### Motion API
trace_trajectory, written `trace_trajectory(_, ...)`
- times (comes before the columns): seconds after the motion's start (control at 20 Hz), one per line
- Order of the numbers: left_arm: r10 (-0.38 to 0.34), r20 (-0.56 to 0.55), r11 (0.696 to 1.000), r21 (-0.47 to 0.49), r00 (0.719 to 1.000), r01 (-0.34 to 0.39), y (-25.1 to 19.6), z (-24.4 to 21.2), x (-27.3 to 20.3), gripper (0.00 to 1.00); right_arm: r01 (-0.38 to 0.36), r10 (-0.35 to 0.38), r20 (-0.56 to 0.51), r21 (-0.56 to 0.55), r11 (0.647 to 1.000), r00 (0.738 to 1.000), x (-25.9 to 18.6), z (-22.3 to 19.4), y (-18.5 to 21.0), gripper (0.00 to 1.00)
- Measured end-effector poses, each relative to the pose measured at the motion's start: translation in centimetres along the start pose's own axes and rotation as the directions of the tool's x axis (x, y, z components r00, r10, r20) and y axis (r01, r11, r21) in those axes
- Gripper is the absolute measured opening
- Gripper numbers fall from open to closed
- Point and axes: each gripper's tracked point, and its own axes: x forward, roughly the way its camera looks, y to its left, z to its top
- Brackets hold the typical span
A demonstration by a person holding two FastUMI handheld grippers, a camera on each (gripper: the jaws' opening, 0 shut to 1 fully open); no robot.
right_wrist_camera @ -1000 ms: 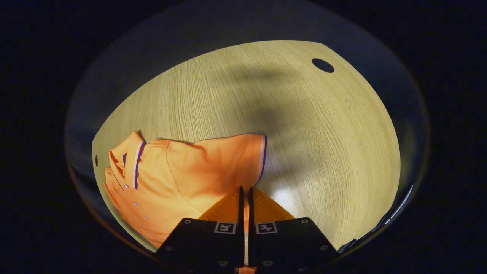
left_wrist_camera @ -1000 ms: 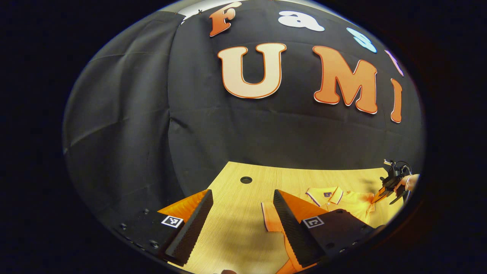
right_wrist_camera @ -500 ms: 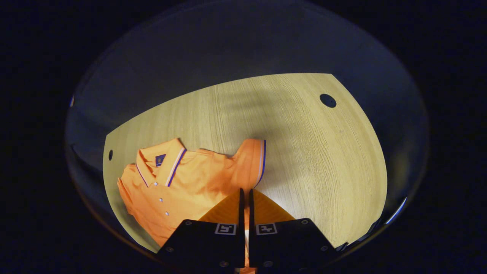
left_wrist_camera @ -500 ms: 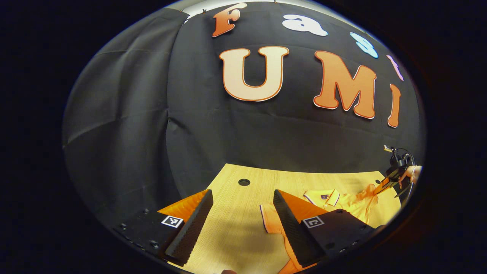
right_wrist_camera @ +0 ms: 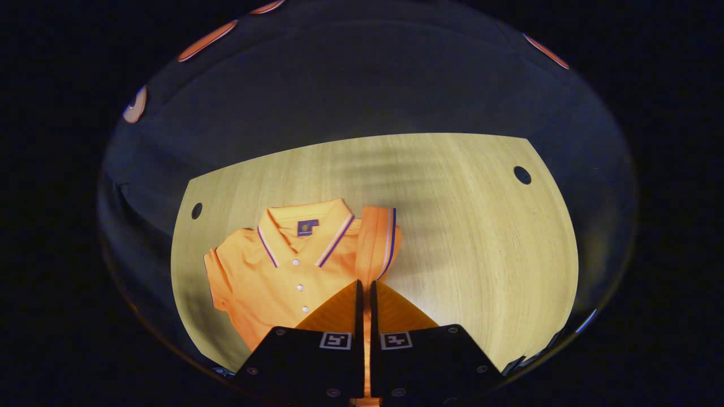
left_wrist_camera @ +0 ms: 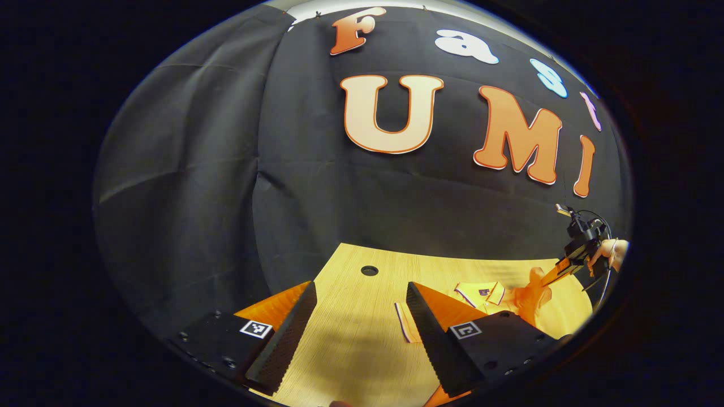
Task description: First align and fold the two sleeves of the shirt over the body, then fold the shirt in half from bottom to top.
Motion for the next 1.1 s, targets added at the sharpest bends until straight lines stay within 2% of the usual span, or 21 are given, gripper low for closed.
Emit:
trace_trajectory(0.3,0.028,-0.021,0.999,-0.019,0.999,-0.029,3.1,-1.1,-0.5,0.98,-0.064,0.063,-0.018,-0.12,0.991,0.998,2.4,-1.2,7.2,0.05)
trace_trajectory(0.6,0.047,-0.047,0.999,-0.02,0.998,-0.048,3.9,-2.2,-0.3,0.98,-0.081,0.072,-0.065,-0.157,0.984,0.995,5.5,-3.4,10.2,0.05)
trace_trajectory(0.75,0.051,-0.056,0.999,-0.016,0.997,-0.052,4.2,-2.6,-0.3,0.98,-0.142,0.128,-0.094,-0.153,0.978,0.987,5.8,-4.1,11.9,0.05)
trace_trajectory(0.8,0.049,-0.058,0.999,-0.017,0.997,-0.05,4.1,-2.6,-0.3,0.98,-0.176,0.162,-0.1,-0.15,0.973,0.982,6.1,-4.3,12.9,0.11)
trace_trajectory(0.9,0.046,-0.063,0.999,-0.015,0.997,-0.047,3.8,-2.7,0.0,0.98,-0.231,0.217,-0.111,-0.143,0.962,0.97,5.7,-4.7,14.2,0.18)
trace_trajectory(0.95,0.047,-0.065,0.999,-0.012,0.997,-0.047,3.6,-2.7,0.2,0.98,-0.248,0.233,-0.114,-0.147,0.958,0.966,5.5,-4.7,14.6,0.29)
trace_trajectory(1.1,0.041,-0.071,0.999,-0.004,0.997,-0.041,2.9,-2.7,0.6,0.98,-0.242,0.23,-0.086,-0.167,0.956,0.969,5.5,-4.5,14.3,0.81)
